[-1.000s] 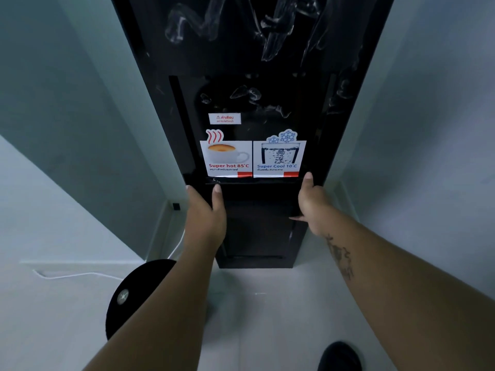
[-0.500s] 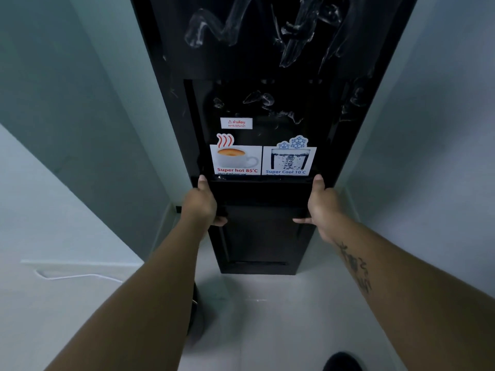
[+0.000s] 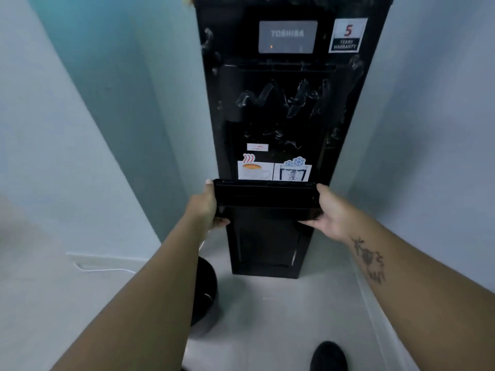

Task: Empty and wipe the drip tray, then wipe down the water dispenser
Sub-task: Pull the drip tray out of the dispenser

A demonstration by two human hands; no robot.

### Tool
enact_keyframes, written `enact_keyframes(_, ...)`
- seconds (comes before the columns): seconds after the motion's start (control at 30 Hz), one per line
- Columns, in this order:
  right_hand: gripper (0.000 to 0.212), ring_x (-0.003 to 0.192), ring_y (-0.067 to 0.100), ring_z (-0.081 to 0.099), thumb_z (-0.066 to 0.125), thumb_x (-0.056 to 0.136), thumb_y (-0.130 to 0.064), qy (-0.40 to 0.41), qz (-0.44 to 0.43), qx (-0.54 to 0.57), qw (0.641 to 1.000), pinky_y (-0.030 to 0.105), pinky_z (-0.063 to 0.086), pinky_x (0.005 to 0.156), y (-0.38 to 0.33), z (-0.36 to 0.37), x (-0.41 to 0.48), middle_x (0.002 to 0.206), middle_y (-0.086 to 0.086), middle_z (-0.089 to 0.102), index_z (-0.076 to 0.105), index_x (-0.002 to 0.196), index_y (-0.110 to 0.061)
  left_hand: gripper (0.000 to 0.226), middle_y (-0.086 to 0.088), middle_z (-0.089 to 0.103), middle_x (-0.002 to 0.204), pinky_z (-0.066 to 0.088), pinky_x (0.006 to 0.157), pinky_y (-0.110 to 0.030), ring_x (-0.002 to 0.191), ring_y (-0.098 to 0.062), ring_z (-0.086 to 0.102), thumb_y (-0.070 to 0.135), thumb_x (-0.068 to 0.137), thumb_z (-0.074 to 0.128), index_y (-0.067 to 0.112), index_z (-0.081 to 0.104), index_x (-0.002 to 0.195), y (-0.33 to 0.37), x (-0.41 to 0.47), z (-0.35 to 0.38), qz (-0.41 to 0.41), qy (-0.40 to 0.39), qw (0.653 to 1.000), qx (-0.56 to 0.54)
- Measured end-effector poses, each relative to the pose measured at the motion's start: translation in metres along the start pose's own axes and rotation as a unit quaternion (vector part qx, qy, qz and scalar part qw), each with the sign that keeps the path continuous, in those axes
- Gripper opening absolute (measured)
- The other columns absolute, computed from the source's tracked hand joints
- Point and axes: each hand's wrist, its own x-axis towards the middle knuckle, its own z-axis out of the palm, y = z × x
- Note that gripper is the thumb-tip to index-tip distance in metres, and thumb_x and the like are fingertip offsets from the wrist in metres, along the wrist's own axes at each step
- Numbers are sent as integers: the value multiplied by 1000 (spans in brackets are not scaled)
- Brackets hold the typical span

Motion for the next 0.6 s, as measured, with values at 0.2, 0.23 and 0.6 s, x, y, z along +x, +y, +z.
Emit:
enact_keyframes(0.2,27,93,24,69,48,102,-34,-50,14,-10,999,34,57,50,15,5,-48,110,9,69,60,119,-16,52,-21,69,110,61,59,-36,93,-36,71,47,103,43,0,60,117,-10,-66,-51,-20,-35,997,-60)
enact_keyframes(0.23,26,93,25,69,49,101,-33,-55,18,-20,998,35,57,51,20,7,-54,110,10,69,60,118,-16,53,-22,68,114,61,65,-38,97,-37,70,47,103,44,-2,58,121,-15,-76,-60,-23,-33,997,-59)
enact_keyframes(0.6,21,93,28,70,54,99,-32,-80,65,-88,991,41,58,67,96,49,-75,106,9,69,62,105,-13,55,-17,65,116,61,66,-34,100,-34,68,49,101,48,2,57,127,-82,-108,-144,-62,15,993,-99)
